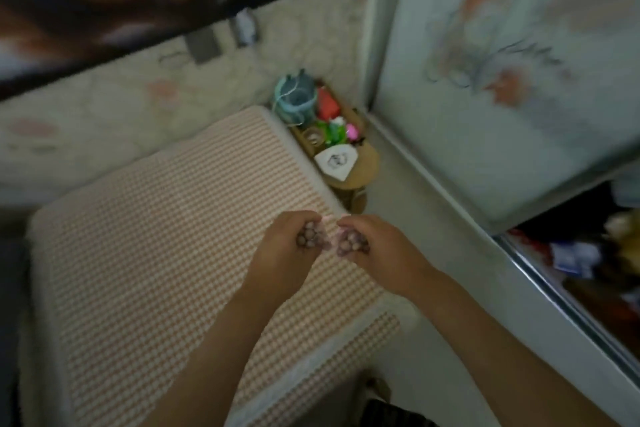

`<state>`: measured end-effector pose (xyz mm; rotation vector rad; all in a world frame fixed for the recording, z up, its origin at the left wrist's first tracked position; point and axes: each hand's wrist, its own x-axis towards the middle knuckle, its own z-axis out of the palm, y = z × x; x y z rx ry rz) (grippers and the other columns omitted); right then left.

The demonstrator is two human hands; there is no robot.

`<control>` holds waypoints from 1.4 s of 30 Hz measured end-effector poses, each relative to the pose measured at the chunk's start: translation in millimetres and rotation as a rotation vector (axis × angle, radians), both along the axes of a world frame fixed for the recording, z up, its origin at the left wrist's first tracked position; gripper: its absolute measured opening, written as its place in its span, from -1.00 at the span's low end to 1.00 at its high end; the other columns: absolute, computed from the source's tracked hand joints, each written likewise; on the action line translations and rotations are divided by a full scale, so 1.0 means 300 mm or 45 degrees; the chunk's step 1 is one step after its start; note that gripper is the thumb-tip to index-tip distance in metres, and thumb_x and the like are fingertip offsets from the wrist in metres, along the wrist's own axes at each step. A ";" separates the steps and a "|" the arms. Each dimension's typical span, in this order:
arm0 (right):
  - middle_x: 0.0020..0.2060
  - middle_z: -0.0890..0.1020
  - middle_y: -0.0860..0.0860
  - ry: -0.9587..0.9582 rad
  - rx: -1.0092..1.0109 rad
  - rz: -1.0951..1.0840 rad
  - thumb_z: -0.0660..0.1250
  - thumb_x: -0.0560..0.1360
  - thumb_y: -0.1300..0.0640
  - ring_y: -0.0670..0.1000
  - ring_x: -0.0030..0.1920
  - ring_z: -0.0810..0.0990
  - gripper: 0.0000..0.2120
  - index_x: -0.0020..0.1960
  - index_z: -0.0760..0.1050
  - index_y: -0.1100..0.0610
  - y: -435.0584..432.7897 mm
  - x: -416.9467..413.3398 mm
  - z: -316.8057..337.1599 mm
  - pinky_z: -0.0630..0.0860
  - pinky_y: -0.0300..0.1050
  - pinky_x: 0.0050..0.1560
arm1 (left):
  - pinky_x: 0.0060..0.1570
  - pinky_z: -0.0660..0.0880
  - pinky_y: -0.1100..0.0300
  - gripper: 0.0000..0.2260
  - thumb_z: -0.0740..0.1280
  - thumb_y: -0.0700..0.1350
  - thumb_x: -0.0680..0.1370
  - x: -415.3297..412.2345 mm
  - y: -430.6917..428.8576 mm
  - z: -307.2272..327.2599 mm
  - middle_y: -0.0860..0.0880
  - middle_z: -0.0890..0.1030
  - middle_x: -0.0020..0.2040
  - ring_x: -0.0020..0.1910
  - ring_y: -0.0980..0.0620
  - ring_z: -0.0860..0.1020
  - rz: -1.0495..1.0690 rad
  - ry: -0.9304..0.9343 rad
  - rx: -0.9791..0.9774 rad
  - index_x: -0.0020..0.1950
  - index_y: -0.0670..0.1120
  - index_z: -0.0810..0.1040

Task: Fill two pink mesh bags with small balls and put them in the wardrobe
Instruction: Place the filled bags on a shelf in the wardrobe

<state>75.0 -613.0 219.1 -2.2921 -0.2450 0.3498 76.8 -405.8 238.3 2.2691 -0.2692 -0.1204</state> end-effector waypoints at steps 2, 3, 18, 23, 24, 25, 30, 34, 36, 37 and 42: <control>0.15 0.56 -0.01 -0.013 0.003 -0.139 0.48 0.46 0.18 -0.04 0.08 0.58 -0.50 0.37 0.48 0.03 -0.176 0.006 0.159 0.55 0.00 0.18 | 0.08 0.47 0.24 -0.63 0.51 -0.17 0.42 0.063 -0.165 0.152 0.01 0.56 0.08 0.03 0.07 0.53 -0.122 -0.030 0.033 0.20 -0.04 0.57; 0.13 0.57 -0.02 -0.020 0.005 -0.203 0.49 0.44 0.18 -0.03 0.07 0.58 -0.50 0.35 0.50 -0.01 -0.263 0.003 0.233 0.56 0.01 0.17 | 0.10 0.44 0.28 -0.63 0.52 -0.18 0.42 0.091 -0.252 0.223 0.03 0.55 0.10 0.06 0.09 0.53 -0.185 -0.041 0.028 0.21 -0.05 0.57; 0.28 0.52 0.08 -0.088 -0.229 -1.122 0.49 0.44 0.23 0.05 0.25 0.52 -0.44 0.41 0.45 0.07 -1.350 -0.450 0.877 0.41 -0.18 0.29 | 0.02 0.36 0.41 -0.62 0.51 -0.21 0.40 0.054 -1.546 0.830 -0.05 0.59 0.09 0.00 0.12 0.53 -1.102 -0.057 -0.148 0.20 -0.09 0.59; 0.15 0.54 0.06 -0.011 -0.343 -1.389 0.47 0.47 0.23 0.01 0.15 0.56 -0.52 0.36 0.46 0.08 -1.601 -0.637 0.982 0.35 -0.39 0.14 | -0.09 0.33 0.62 -0.64 0.49 -0.17 0.43 -0.032 -1.894 0.890 0.02 0.56 0.12 0.00 0.15 0.52 -1.387 0.054 -0.171 0.21 -0.01 0.57; 0.09 0.55 0.05 -0.001 -0.340 -1.452 0.45 0.48 0.28 -0.05 0.11 0.59 -0.55 0.34 0.47 0.13 -1.652 -0.667 0.997 0.35 -0.46 0.08 | -0.12 0.32 0.64 -0.64 0.48 -0.17 0.44 -0.041 -1.962 0.897 0.02 0.54 0.13 -0.01 0.17 0.50 -1.422 0.050 -0.166 0.22 -0.02 0.56; 0.01 0.54 0.03 -0.006 -0.327 -1.513 0.43 0.49 0.33 -0.15 0.02 0.60 -0.59 0.31 0.48 0.19 -1.701 -0.693 1.017 0.36 -0.53 -0.01 | -0.13 0.32 0.64 -0.65 0.47 -0.18 0.45 -0.048 -2.031 0.906 0.02 0.53 0.12 -0.02 0.18 0.49 -1.466 0.041 -0.175 0.22 -0.03 0.56; 0.08 0.58 -0.04 0.063 -0.390 -1.769 0.44 0.50 0.12 -0.10 0.00 0.55 -0.65 0.26 0.50 0.07 -1.899 -0.768 1.058 0.43 -0.38 0.00 | -0.15 0.39 0.48 -0.70 0.45 -0.19 0.46 -0.043 -2.344 0.905 0.09 0.54 -0.02 -0.07 0.12 0.54 -1.651 0.107 -0.177 0.17 -0.01 0.58; 0.11 0.59 0.01 0.138 -0.371 -1.962 0.46 0.48 0.09 0.03 0.09 0.59 -0.65 0.24 0.49 0.04 -2.017 -0.829 1.060 0.53 -0.09 0.14 | 0.00 0.53 0.27 -0.70 0.44 -0.24 0.44 -0.061 -2.549 0.865 0.11 0.64 -0.11 -0.12 0.12 0.61 -1.768 0.299 -0.176 0.08 0.09 0.58; 0.13 0.59 0.03 0.163 -0.331 -2.071 0.47 0.48 0.11 0.05 0.12 0.59 -0.61 0.27 0.48 0.08 -2.081 -0.882 1.048 0.51 -0.12 0.13 | 0.08 0.57 0.09 -0.68 0.39 -0.33 0.43 -0.097 -2.651 0.834 0.17 0.64 -0.22 -0.16 0.11 0.60 -1.863 0.366 -0.172 0.02 0.07 0.59; 0.13 0.58 0.05 0.179 -0.307 -2.117 0.48 0.47 0.12 0.07 0.13 0.58 -0.59 0.28 0.48 0.09 -2.108 -0.911 1.038 0.51 -0.12 0.14 | 0.11 0.59 -0.01 -0.67 0.38 -0.35 0.42 -0.120 -2.696 0.817 0.18 0.63 -0.26 -0.18 0.09 0.59 -1.891 0.388 -0.174 -0.02 0.08 0.60; 0.15 0.58 0.07 0.220 -0.286 -2.244 0.47 0.45 0.14 0.10 0.15 0.58 -0.59 0.27 0.48 0.08 -2.245 -1.059 0.953 0.53 -0.07 0.15 | 0.11 0.56 -0.20 -0.73 0.40 -0.37 0.39 -0.276 -2.896 0.735 0.14 0.62 -0.31 -0.23 0.09 0.59 -1.942 0.473 -0.018 -0.10 0.00 0.57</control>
